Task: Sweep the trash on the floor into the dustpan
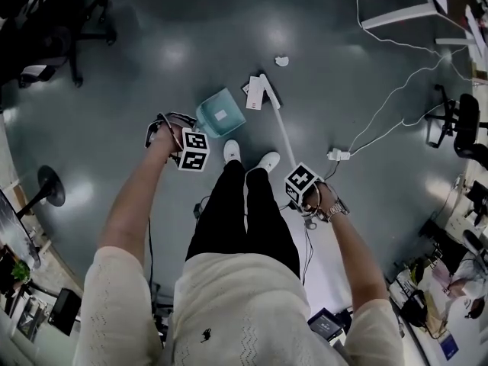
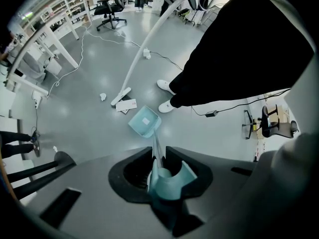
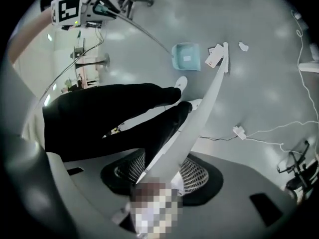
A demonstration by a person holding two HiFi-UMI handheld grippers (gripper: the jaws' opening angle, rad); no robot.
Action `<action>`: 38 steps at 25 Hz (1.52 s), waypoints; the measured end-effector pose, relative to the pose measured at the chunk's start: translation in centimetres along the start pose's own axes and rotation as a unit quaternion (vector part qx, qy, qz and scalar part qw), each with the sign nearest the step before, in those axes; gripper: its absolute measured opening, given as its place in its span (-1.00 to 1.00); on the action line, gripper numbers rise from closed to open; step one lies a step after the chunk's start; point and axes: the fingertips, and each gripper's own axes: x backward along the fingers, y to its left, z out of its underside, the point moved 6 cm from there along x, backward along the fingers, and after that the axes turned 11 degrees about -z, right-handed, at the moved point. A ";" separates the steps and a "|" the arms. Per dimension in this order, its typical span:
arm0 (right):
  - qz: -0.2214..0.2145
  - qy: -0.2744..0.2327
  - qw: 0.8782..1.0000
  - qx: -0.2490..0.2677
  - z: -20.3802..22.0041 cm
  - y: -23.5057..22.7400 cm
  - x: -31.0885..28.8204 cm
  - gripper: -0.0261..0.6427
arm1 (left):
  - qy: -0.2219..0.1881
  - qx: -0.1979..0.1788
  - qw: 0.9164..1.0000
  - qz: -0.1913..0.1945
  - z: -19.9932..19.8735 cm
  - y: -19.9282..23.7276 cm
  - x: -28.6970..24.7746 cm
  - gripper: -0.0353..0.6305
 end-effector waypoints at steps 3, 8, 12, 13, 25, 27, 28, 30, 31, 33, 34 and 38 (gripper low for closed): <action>-0.008 0.025 0.999 0.039 0.7 1.7 -0.3 -0.27 | -0.003 -0.002 1.000 -0.004 0.3 -0.7 -0.2 -0.62; -0.027 0.046 0.993 0.101 0.9 3.8 0.4 -0.28 | -0.008 -0.001 1.000 -0.008 0.5 -1.6 -0.4 -0.62; -0.065 0.008 0.993 0.098 -0.1 5.2 2.0 -0.28 | -0.008 0.001 1.000 -0.013 0.4 -1.8 -0.4 -0.62; -0.085 -0.007 0.992 0.088 -0.2 5.6 2.5 -0.28 | -0.009 0.001 1.000 -0.015 0.3 -2.0 -0.4 -0.62; -0.060 -0.093 0.994 0.003 2.9 0.1 8.1 -0.28 | -0.019 0.022 0.999 -0.029 2.7 -5.8 1.8 -0.62; -0.018 -0.084 0.996 -0.016 2.7 -1.3 8.0 -0.28 | -0.012 0.025 0.999 -0.020 2.8 -6.5 1.9 -0.62; 0.003 -0.076 0.997 -0.025 2.4 -1.9 7.8 -0.28 | -0.008 0.027 0.999 -0.017 2.7 -6.7 1.8 -0.62; 0.039 -0.050 0.997 -0.040 1.7 -2.5 7.1 -0.28 | -0.005 0.040 0.999 -0.014 2.7 -6.7 1.6 -0.62; 0.050 -0.031 0.997 -0.043 1.4 -2.5 6.5 -0.28 | -0.005 0.048 0.999 -0.012 2.7 -6.5 1.4 -0.62; 0.052 0.001 0.998 -0.040 0.6 -1.6 4.7 -0.28 | -0.004 0.061 0.998 -0.010 3.0 -6.3 0.9 -0.62; 0.044 0.008 0.998 -0.036 0.2 -0.9 3.6 -0.28 | -0.004 0.064 0.998 -0.008 3.1 -6.2 0.7 -0.62; 0.037 0.038 0.999 0.003 -0.7 2.0 -0.3 -0.28 | -0.018 0.069 0.997 -0.013 2.4 -5.5 -0.2 -0.62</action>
